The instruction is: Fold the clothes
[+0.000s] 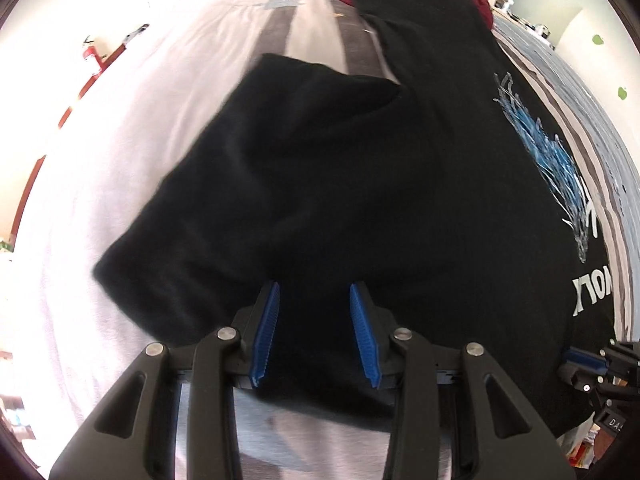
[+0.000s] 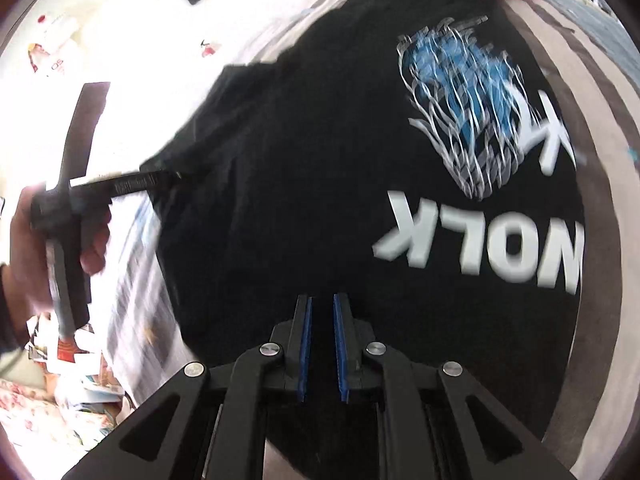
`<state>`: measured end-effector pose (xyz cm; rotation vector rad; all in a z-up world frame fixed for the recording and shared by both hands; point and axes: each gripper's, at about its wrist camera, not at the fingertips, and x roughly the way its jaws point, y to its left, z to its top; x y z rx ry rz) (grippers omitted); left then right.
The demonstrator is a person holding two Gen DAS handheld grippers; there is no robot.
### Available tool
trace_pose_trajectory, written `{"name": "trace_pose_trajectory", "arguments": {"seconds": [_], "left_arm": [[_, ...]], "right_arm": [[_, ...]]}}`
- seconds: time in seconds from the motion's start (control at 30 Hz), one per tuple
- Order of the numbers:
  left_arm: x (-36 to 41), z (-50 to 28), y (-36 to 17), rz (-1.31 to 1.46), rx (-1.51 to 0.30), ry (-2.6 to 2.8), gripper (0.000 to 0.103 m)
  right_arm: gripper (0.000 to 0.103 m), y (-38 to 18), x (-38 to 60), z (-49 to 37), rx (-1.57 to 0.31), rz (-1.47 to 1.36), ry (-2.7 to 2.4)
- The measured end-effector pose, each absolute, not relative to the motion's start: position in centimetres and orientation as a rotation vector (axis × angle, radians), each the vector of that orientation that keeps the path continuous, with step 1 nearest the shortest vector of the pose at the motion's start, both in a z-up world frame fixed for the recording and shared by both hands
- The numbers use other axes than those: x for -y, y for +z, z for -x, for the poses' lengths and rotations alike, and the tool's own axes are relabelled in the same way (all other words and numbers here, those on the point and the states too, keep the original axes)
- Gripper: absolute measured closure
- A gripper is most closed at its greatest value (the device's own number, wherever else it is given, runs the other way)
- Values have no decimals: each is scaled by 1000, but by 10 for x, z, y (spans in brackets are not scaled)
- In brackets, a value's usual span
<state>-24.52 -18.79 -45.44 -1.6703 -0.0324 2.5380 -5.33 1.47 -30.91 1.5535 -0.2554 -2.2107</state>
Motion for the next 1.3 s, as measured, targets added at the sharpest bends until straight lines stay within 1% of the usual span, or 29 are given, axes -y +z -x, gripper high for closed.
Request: {"name": "trace_pose_trajectory", "arguments": {"seconds": [0.03,0.07,0.1,0.17,0.27,0.43,0.53,0.63,0.7,0.8,0.9,0.97,1.0,1.13,1.17,1.23,1.3], "left_arm": [[193,245,-453,1681,27,2564,78],[199,245,-453,1697,23,2594,79],[207,244,-453,1720,31,2628,79],[225,243,-454,1783,93,2680,79],[235,242,-450,1818,104,2716,79],[207,249,-427,1681,93,2696,78],[187,260,-433,1655,96,2644,77],[179,269,-454,1713,59,2608,77],[184,271,-465,1724,74,2589,77],[188,270,-468,1720,56,2586,77],[193,269,-472,1716,60,2562,77],[193,270,-472,1727,45,2555,77],[194,271,-472,1736,38,2558,77],[202,274,-467,1790,19,2604,77],[205,274,-465,1807,19,2620,77],[203,278,-454,1774,7,2647,77],[192,287,-443,1710,9,2635,77]], "right_arm": [[94,-310,-22,49,277,-1560,-2200],[95,-310,-28,45,298,-1566,-2190],[97,-311,-35,42,314,-1573,-2180],[97,-309,-45,36,306,-1584,-2168],[98,-291,-50,40,263,-1572,-2197],[94,-263,-60,47,192,-1551,-2245],[93,-250,-63,63,187,-1517,-2299],[92,-251,-59,104,175,-1472,-2412],[92,-255,-61,126,211,-1473,-2449],[92,-259,-62,157,215,-1479,-2509],[92,-275,-70,169,212,-1535,-2543],[92,-287,-79,173,218,-1582,-2554],[95,-292,-82,174,232,-1579,-2549],[96,-286,-91,174,208,-1595,-2563],[96,-282,-93,176,206,-1606,-2583],[91,-271,-99,181,215,-1599,-2636],[91,-262,-101,189,223,-1577,-2659]]}}
